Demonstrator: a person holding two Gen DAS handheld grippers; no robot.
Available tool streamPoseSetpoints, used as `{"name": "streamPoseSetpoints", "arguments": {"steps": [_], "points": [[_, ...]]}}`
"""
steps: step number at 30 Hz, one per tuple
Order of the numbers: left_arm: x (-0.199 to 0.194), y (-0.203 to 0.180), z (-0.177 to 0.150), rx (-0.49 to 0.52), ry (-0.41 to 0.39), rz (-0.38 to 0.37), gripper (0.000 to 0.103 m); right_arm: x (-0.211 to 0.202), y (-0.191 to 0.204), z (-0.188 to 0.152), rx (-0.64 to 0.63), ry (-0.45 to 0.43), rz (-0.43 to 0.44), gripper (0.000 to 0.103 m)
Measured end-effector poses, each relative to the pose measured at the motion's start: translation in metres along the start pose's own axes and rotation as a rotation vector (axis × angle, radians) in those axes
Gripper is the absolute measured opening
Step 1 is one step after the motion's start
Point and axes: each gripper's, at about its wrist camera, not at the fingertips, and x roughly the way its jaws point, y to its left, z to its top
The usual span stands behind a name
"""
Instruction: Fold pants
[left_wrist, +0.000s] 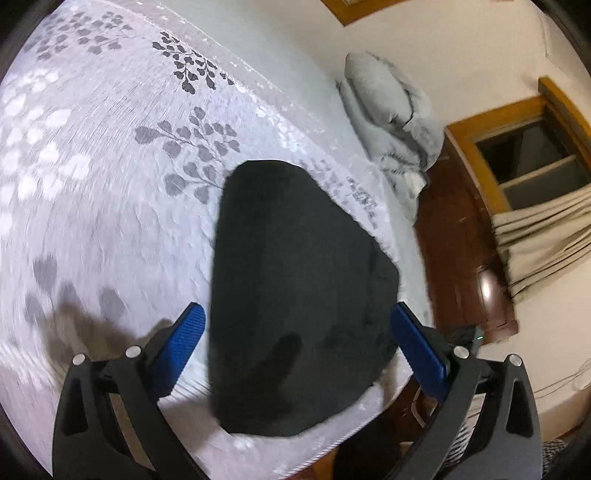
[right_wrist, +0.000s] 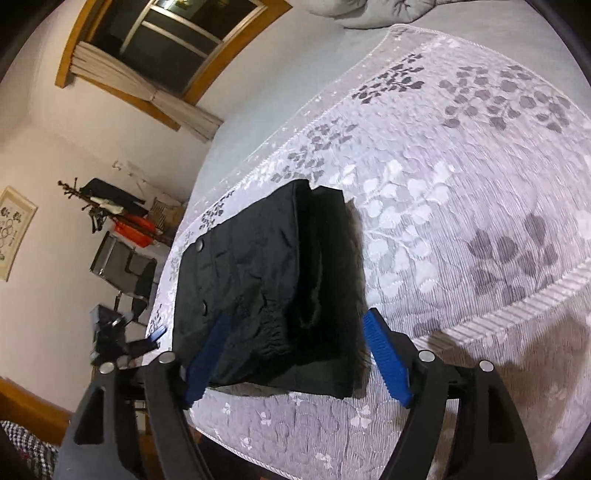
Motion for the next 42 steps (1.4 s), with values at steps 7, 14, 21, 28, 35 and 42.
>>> {"name": "streamPoseSetpoints", "arguments": {"steps": [7, 14, 21, 28, 35, 42], "points": [[0.034, 0.014, 0.022, 0.031, 0.096, 0.028, 0.1, 0.015, -0.006, 0.007, -0.041, 0.048, 0.011, 0.095], [0.06, 0.021, 0.024, 0.031, 0.198, -0.048, 0.1, 0.027, -0.035, 0.017, 0.058, 0.087, 0.13, 0.1], [0.081, 0.024, 0.02, 0.018, 0.273, -0.1, 0.1, 0.05, -0.057, 0.026, 0.138, 0.162, 0.241, 0.1], [0.095, 0.03, 0.022, 0.006, 0.314, -0.1, 0.1, 0.075, -0.057, 0.031, 0.124, 0.221, 0.312, 0.1], [0.103, 0.026, 0.024, 0.039, 0.354, -0.108, 0.1, 0.104, -0.052, 0.031, 0.094, 0.289, 0.305, 0.1], [0.121, 0.013, 0.022, 0.089, 0.407, -0.099, 0.1, 0.125, -0.038, 0.035, 0.051, 0.329, 0.329, 0.1]]}}
